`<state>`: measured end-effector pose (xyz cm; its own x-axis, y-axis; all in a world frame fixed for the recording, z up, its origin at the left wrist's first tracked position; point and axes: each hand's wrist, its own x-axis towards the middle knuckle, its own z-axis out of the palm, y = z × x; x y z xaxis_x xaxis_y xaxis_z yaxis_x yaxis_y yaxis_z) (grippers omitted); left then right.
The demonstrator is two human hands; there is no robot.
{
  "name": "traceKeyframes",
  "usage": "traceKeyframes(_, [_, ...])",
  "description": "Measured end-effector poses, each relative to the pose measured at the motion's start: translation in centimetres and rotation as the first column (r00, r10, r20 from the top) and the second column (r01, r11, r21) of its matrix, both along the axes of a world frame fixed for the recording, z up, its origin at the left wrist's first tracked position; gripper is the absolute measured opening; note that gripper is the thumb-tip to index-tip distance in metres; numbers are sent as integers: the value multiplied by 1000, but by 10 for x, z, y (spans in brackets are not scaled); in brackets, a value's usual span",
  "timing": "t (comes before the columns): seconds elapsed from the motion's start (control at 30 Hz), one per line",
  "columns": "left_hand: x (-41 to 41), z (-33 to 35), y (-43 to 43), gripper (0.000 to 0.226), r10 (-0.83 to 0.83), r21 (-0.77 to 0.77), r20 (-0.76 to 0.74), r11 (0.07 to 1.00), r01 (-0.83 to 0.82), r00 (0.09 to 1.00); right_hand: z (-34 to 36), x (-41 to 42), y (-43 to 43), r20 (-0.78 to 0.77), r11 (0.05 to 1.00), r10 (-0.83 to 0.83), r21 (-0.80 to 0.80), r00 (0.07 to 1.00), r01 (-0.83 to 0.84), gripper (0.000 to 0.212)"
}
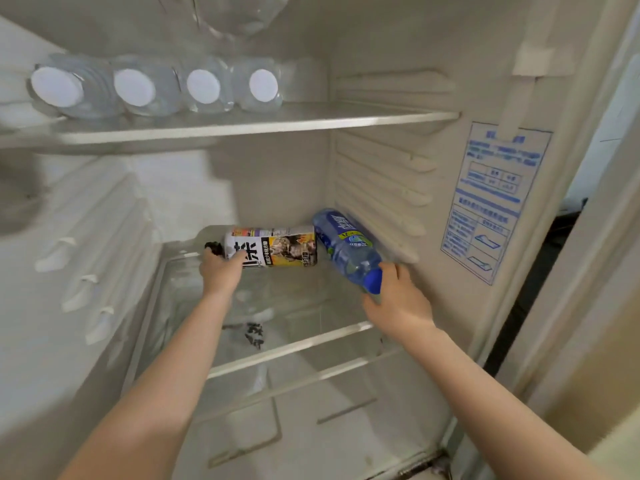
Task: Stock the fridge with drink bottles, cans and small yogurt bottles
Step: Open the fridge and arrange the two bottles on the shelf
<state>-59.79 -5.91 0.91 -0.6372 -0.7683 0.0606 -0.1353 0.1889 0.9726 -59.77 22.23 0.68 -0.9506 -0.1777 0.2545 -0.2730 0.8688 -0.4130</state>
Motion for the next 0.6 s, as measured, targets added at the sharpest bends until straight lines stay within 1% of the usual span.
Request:
traceKeyframes(0.07, [-12,0,-9,49,31,118,-5,993,-30,1000,-5,-4,-4,21,1000,11,-23,1000,-10,52])
traceKeyframes(0.1, [-17,0,-13,46,39,159,-9,987,-37,999,-6,-6,-5,16,999,10,-50,1000,-9,52])
traceKeyframes(0.17, [-24,1,-20,34,14,215,-8,977,-12,1000,-8,-9,-8,-10,991,-10,-136,1000,8,51])
traceKeyframes(0.2, [-27,2,-23,36,-17,256,-9,966,19,1000,-8,-11,-9,-19,983,-24,-183,1000,20,50])
traceKeyframes(0.27, [-33,2,-27,62,-80,347,-26,934,84,996,-10,-15,-10,-26,964,-49,-265,998,40,49])
traceKeyframes(0.33, [-37,4,-25,89,-81,386,-47,918,93,996,-14,-18,-13,-36,946,-67,-321,997,52,47])
traceKeyframes(0.37, [-40,4,-24,97,-62,401,-66,912,83,996,-16,-19,-14,-44,940,-77,-337,996,58,46])
traceKeyframes(0.43, [-46,3,-19,103,-1,408,-104,912,44,995,-22,-19,-14,-66,930,-93,-363,993,63,44])
traceKeyframes(0.5, [-50,1,-17,96,49,375,-113,927,-3,992,-27,-19,-13,-96,914,-92,-404,991,46,42])
traceKeyframes(0.57, [-53,-1,-18,76,77,345,-148,938,-22,986,-30,-18,-11,-137,895,-85,-445,987,16,39])
traceKeyframes(0.6, [-53,2,-17,70,85,327,-191,945,-18,978,-30,-18,-11,-162,890,-86,-456,983,2,38])
